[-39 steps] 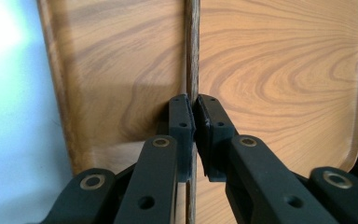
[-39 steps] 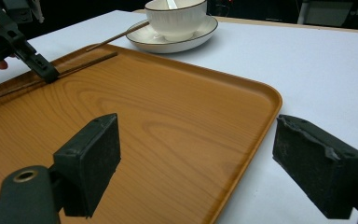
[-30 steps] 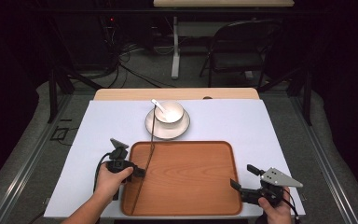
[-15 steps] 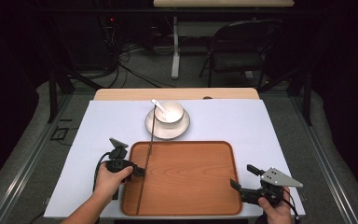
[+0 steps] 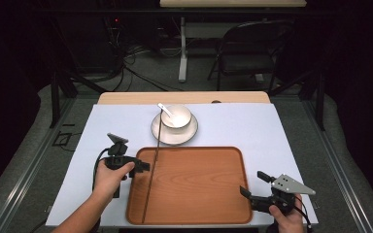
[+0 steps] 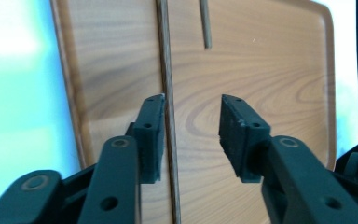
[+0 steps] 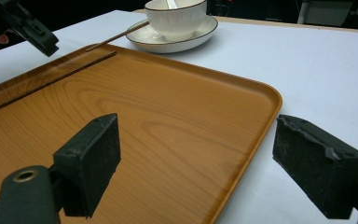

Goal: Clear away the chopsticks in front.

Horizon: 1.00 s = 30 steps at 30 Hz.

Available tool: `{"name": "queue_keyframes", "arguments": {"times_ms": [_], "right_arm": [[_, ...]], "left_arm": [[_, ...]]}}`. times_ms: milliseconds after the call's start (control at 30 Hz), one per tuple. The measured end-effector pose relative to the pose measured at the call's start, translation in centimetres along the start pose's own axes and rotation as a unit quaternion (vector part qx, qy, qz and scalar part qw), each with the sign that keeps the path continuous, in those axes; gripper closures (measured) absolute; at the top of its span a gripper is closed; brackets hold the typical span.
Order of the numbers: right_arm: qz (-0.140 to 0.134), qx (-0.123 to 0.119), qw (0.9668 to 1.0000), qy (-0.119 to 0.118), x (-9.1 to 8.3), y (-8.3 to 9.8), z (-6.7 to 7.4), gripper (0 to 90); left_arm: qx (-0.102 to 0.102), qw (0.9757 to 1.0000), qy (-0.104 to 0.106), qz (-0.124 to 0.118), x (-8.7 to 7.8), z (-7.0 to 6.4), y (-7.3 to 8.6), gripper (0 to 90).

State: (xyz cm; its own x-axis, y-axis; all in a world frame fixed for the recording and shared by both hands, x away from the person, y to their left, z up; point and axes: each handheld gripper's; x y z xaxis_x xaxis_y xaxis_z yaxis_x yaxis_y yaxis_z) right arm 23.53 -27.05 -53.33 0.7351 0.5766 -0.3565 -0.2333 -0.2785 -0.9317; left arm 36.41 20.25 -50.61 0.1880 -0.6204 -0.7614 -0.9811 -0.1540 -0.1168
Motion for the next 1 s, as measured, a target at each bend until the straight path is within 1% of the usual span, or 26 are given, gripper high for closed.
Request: {"name": "queue_keyframes", "arguments": {"times_ms": [267,367,433,467,500,600,667,800,900,1000], "right_arm": [[0.0,0.0,1.0,0.0,0.0,0.0,0.0,14.6],[0.001,-0.001,1.0,-0.001,0.0,0.0,0.0,14.6],[0.0,-0.001,1.0,-0.001,0.0,0.0,0.0,14.6],[0.0,-0.001,1.0,-0.001,0.0,0.0,0.0,14.6],[0.001,0.0,1.0,-0.001,0.0,0.0,0.0,14.6],[0.001,0.0,1.0,-0.001,0.0,0.0,0.0,14.6],[0.001,0.0,1.0,-0.002,0.0,0.0,0.0,14.6],[0.001,0.0,1.0,-0.002,0.0,0.0,-0.1,14.6],[0.0,0.0,1.0,-0.002,0.0,0.0,-0.1,14.6],[0.0,0.0,1.0,-0.001,0.0,0.0,-0.1,14.6]], "left_arm": [[0.01,0.9998,-0.002,-0.019,-1.4,-1.0,-1.1,55.7],[0.007,0.9998,-0.002,-0.019,-1.7,-1.1,-1.8,55.3],[0.012,0.9995,-0.015,-0.026,-1.9,-1.1,-2.4,53.9],[0.007,0.9993,-0.018,-0.032,-2.0,-1.3,-2.7,52.9],[0.007,0.9991,-0.022,-0.035,-2.0,-1.3,-3.0,52.5],[0.019,0.9975,-0.039,-0.055,-2.2,-1.3,-3.9,50.5],[0.021,0.9977,-0.033,-0.055,-2.3,-1.3,-4.6,52.9],[0.027,0.996,-0.031,-0.079,-2.9,-1.6,-6.0,54.4],[0.029,0.9951,-0.028,-0.091,-3.2,-2.1,-7.0,52.1],[0.03,0.9948,-0.031,-0.092,-3.3,-2.4,-8.0,47.5]]}}
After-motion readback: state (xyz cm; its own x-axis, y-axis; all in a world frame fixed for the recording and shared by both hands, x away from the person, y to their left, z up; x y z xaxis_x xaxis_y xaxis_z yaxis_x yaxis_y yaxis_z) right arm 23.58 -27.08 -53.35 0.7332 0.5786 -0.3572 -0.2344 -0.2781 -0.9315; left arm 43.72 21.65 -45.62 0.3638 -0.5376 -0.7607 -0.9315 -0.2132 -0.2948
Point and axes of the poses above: each handheld gripper's, and its own axes: x roughly forward along the jaws, y roughly out of its underside, z roughly to its left, and after that the axes turned 11 degrees about -x, right-handed
